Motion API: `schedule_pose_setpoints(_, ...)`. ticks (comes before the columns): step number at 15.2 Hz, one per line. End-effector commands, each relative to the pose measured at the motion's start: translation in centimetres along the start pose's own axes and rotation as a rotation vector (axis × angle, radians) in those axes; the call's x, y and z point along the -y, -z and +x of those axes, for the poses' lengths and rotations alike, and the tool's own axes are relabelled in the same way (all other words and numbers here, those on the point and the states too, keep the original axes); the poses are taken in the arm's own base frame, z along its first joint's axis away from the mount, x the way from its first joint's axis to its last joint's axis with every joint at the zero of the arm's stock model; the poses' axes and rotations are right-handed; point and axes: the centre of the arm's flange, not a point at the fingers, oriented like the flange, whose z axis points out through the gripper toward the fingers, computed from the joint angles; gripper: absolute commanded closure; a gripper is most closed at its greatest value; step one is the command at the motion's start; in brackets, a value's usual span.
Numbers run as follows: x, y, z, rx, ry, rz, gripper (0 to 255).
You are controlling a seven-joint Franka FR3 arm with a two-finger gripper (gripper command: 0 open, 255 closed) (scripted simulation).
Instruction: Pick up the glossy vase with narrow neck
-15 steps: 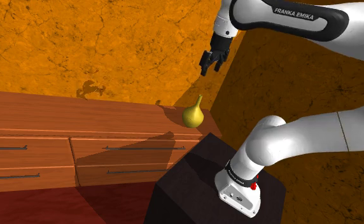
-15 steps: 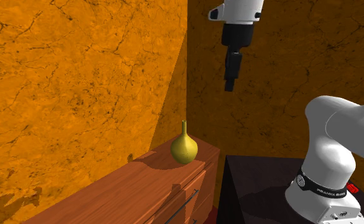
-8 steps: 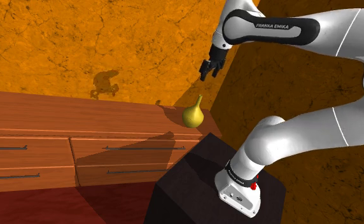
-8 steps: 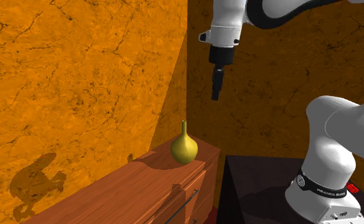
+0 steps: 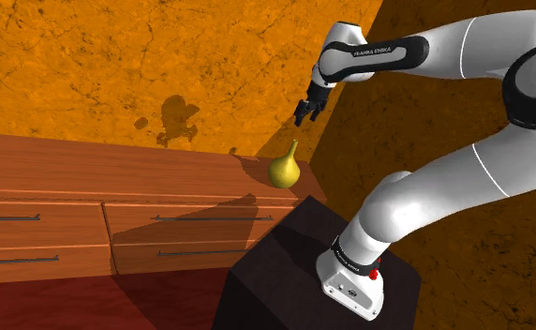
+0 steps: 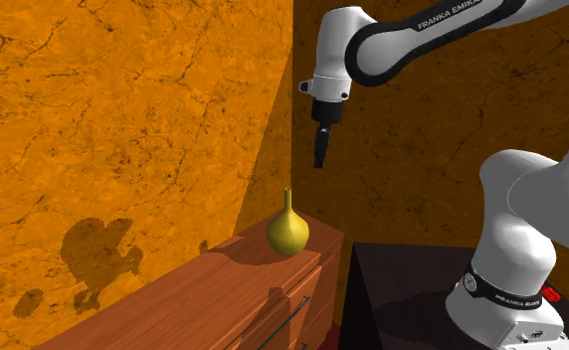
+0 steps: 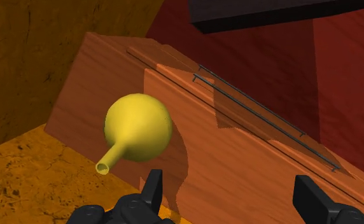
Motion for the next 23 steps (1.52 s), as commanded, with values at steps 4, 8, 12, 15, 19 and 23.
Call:
schedule_pose_setpoints(4,-4.3,-4.7,2.0,-0.014,0.001,0.015,0)
schedule_pose_setpoints(8,-7.8,-8.4,3.7,-0.024,0.001,0.028,0)
schedule_pose_setpoints(12,-11.3,-12.1,5.5,-0.034,0.001,0.041,0)
schedule_pose_setpoints(15,-13.8,-14.9,6.8,-0.042,0.001,0.05,0)
schedule_pose_setpoints(19,-17.2,-18.6,8.6,-0.052,0.001,0.063,0)
schedule_pose_setpoints(23,-20.1,-21.8,10.1,-0.06,0.001,0.074,0)
